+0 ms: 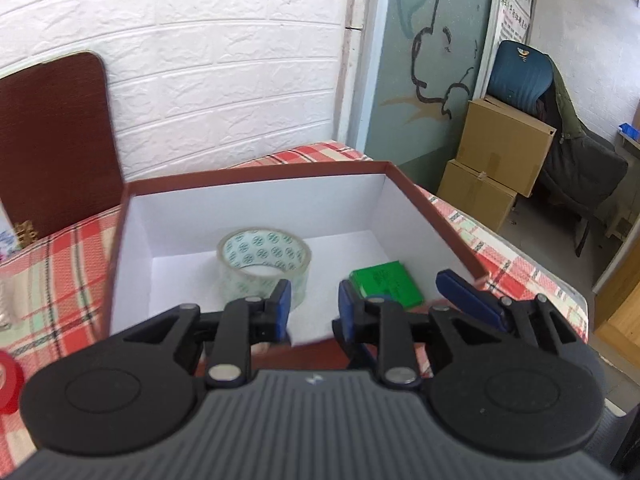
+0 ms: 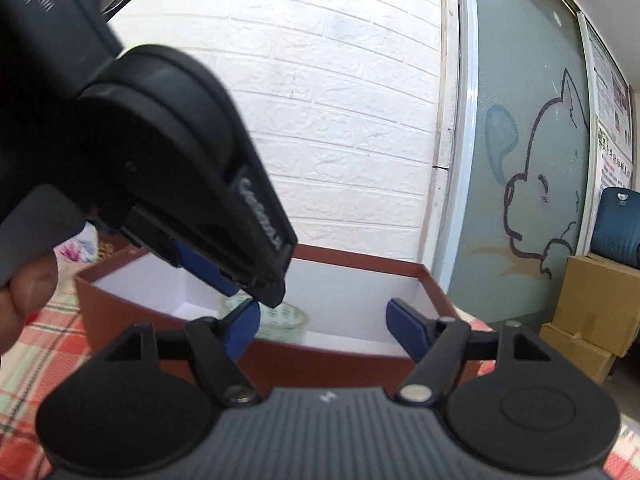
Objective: Organize objects
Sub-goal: 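Carry the blue tape into the brown box and open the left tool, then grasp the black marker with blue cap with the left tool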
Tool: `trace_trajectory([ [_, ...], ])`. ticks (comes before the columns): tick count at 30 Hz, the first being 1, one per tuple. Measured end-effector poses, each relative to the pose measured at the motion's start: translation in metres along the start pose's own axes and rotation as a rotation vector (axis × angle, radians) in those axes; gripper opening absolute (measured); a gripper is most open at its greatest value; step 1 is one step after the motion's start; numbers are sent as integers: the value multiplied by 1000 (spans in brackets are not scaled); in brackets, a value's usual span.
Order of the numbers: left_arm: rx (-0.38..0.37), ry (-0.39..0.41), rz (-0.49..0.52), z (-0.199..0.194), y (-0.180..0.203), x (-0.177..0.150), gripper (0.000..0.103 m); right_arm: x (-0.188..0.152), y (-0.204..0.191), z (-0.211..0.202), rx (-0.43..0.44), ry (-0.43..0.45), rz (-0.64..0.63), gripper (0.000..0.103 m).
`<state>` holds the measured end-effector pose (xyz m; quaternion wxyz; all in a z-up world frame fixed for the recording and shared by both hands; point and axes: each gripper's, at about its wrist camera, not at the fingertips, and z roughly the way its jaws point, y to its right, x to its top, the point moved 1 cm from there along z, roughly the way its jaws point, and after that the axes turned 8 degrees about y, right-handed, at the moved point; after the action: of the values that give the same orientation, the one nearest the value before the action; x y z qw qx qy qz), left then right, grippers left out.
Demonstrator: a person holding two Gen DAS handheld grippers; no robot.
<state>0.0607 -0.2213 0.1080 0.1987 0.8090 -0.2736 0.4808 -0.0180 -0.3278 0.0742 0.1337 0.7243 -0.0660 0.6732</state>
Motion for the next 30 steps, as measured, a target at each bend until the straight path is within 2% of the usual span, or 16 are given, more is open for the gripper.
trace_trajectory([
  [4,53,-11,16,-22,-10,-16,29,-10,-14,-16,58,-38,38,72],
  [11,158,-70,-4,-46,-44,-54,29,-28,-45,-23,195,-239,79,69],
  [17,285,-135,-48,-52,-81,-87,29,-36,-58,-21,236,-347,88,67],
  [25,420,-162,-69,-70,-123,-117,29,-42,-75,-16,271,-428,79,67],
  [30,483,-173,-112,-84,-154,-132,29,-41,-100,-24,321,-430,18,69],
])
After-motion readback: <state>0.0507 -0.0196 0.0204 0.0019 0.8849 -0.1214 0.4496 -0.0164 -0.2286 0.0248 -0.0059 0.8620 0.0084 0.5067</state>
